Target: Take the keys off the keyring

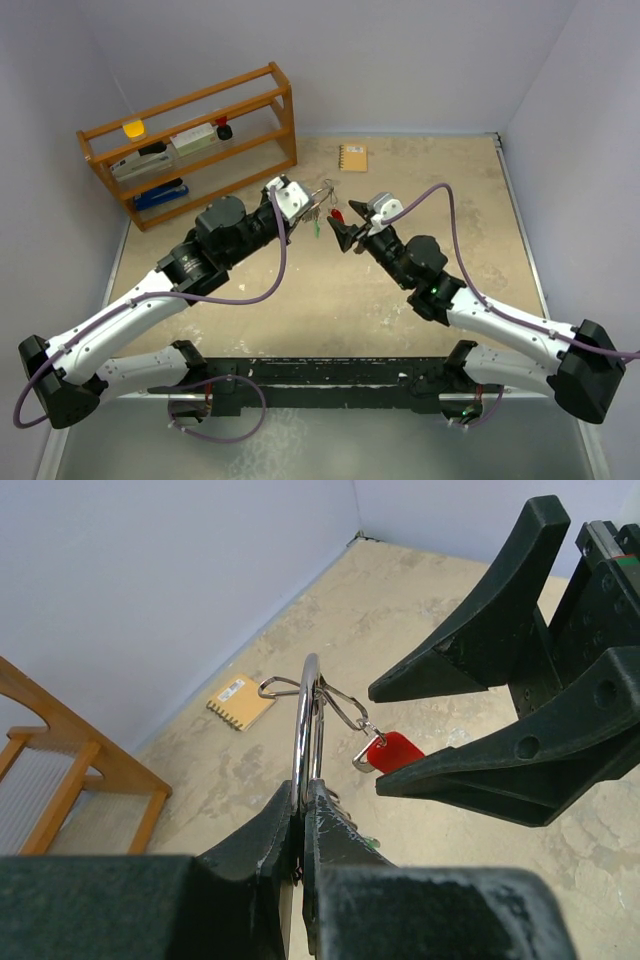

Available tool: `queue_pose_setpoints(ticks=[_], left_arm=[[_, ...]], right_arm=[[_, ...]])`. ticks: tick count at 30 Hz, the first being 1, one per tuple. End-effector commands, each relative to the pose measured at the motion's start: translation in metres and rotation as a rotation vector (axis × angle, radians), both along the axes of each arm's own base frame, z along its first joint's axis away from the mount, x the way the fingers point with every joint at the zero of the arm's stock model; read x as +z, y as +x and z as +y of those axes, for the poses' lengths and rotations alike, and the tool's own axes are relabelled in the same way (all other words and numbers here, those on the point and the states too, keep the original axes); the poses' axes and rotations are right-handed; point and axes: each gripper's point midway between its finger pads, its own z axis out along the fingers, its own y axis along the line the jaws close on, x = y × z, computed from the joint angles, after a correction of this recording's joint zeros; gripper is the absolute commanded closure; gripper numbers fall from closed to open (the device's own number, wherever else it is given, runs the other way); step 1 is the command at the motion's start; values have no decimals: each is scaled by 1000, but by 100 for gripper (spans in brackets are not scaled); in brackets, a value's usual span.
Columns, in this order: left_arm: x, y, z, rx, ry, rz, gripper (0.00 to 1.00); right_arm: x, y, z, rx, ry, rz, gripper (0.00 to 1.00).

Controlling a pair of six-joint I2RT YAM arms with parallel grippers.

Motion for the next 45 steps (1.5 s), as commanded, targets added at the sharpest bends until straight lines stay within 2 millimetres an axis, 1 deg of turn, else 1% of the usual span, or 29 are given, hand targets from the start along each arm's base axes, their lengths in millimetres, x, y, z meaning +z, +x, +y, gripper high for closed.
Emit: queue_pose_setpoints(ticks=[1, 7, 11, 14, 19, 26, 30, 32, 35, 37, 39, 40, 42, 45], left_arm=[[28, -4, -1, -12, -95, -51, 100], [36, -12, 1, -37, -130, -66, 100], [39, -14, 3, -34, -142, -73, 100], [39, -14, 3, -33, -145, -74, 100], [34, -10, 4, -13, -133, -64, 100], [30, -8, 4, -5, -131, -59, 100], [31, -8, 5, -2, -132, -59, 100], [31, -9, 5, -4, -135, -60, 100], [32, -9, 6, -2, -140, -63, 100], [34, -9, 7, 0, -146, -68, 100], [34, -9, 7, 5, -147, -68, 100], [34, -8, 8, 8, -147, -69, 100], [33, -7, 10, 22, -141, -66, 100], [25, 0, 16, 74, -119, -49, 100]], right_arm=[[38, 1, 4, 9, 63, -76, 41], [40, 4, 3, -7, 52, -91, 44], [41, 4, 3, -6, 59, -93, 47], [40, 3, 6, 8, 62, -88, 51], [39, 2, 12, 36, 63, -80, 55], [45, -3, 19, 80, 70, -86, 55], [47, -4, 18, 86, 72, -89, 55], [48, -4, 18, 80, 73, -88, 57], [46, -3, 18, 77, 65, -82, 63], [45, -3, 19, 82, 59, -79, 75], [44, -2, 20, 81, 51, -73, 96], [43, -1, 19, 75, 49, -70, 100], [44, 1, 14, 46, 39, -71, 100], [45, 11, 1, -40, -14, -60, 100]])
